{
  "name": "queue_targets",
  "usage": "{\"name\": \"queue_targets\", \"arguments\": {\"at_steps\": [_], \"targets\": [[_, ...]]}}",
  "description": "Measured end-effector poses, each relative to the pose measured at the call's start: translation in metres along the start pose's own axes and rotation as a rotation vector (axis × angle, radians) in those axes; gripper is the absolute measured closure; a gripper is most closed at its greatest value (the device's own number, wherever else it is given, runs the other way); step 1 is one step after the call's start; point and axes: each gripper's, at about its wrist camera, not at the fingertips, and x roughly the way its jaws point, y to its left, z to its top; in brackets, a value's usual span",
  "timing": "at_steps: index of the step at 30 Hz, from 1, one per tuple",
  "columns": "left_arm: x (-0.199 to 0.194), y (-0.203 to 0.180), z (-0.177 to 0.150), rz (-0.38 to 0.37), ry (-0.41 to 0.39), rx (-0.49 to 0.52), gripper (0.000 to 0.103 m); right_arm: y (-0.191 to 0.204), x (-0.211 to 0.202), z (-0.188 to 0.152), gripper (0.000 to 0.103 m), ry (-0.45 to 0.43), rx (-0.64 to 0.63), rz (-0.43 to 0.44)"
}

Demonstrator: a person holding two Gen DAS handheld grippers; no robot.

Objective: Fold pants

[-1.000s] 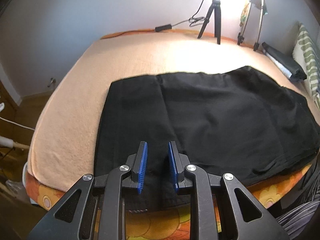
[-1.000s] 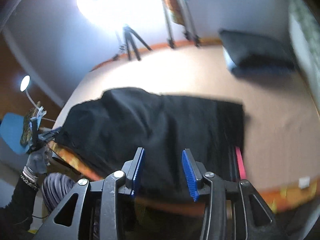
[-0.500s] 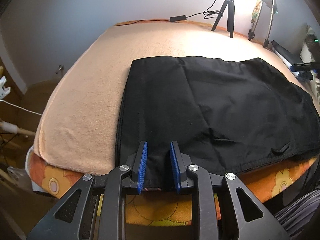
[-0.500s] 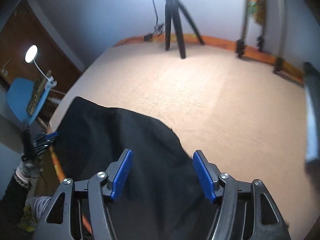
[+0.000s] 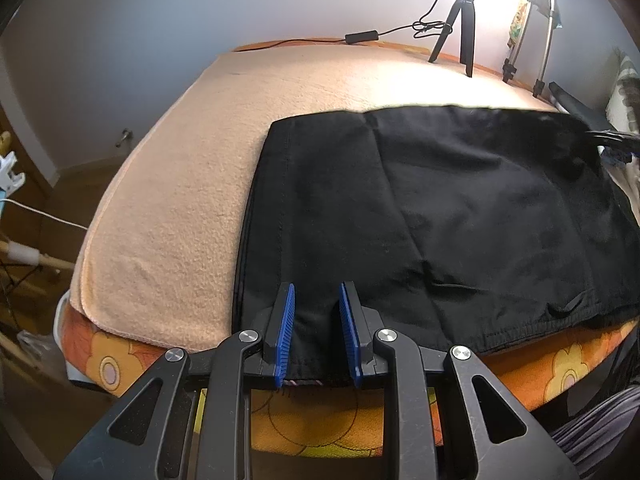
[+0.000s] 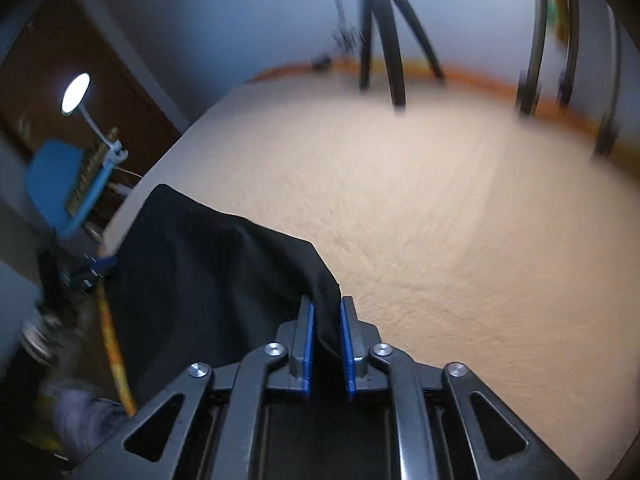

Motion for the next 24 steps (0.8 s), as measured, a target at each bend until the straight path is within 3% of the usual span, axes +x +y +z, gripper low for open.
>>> {"name": "queue_targets", "arguments": {"at_steps": [3, 6, 9, 12, 15, 19, 21, 24], "targets": [[0.000, 0.001, -0.001, 0.000, -0.002, -0.001, 0.080, 0.045, -0.011, -0.016, 0.094, -0.074, -0.239, -0.173], [0.000, 0.001, -0.001, 0.003, -0.003, -0.002, 0.080, 0.041, 0.010, -0.017, 0.093, -0.023, -0.236, -0.251], [-0.002, 0.001, -0.001, 0.015, 0.000, 0.000, 0.080, 0.025, 0.028, -0.009, 0.079, 0.007, -0.206, -0.356], [-0.007, 0.004, -0.003, 0.078, -0.006, 0.000, 0.080, 0.017, 0.022, -0.002, 0.073, 0.004, -0.147, -0.308], [-0.019, 0.028, -0.008, 0.043, -0.026, -0.125, 0.080, 0.024, 0.009, 0.001, 0.065, -0.016, -0.135, -0.253], [-0.034, 0.054, -0.022, -0.011, -0.052, -0.270, 0.066, 0.045, -0.001, 0.002, 0.061, -0.006, -0.087, -0.131], [-0.038, 0.058, -0.028, -0.025, -0.059, -0.300, 0.064, 0.055, -0.002, 0.005, 0.055, -0.002, -0.065, -0.078], [-0.039, 0.061, -0.036, -0.055, -0.056, -0.330, 0.064, 0.075, -0.002, 0.012, 0.054, 0.006, -0.041, 0.005]]}}
